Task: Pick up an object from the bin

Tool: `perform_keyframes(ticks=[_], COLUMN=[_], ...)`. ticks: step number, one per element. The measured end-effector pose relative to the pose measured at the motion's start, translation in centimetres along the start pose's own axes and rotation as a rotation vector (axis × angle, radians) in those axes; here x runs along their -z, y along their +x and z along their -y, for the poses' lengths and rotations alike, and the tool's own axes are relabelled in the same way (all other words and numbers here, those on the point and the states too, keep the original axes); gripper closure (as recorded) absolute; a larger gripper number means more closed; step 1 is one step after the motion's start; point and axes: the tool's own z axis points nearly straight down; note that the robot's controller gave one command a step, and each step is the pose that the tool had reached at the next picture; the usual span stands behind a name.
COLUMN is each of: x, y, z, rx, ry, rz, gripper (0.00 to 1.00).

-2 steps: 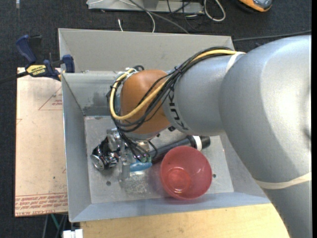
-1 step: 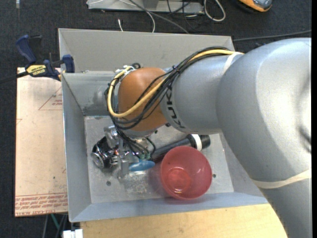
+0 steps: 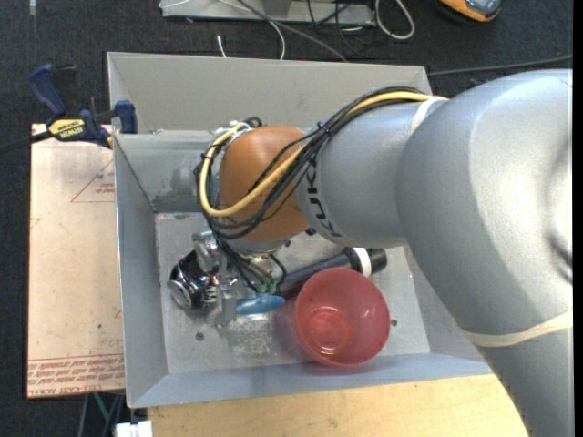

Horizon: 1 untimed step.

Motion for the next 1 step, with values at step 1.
perform_keyframes(ticks=[1], x=[0.40], y=[-0.45], z=[-0.28], rx=[0.019], ry=[-0.001], rz=[0.003], gripper=[0.00])
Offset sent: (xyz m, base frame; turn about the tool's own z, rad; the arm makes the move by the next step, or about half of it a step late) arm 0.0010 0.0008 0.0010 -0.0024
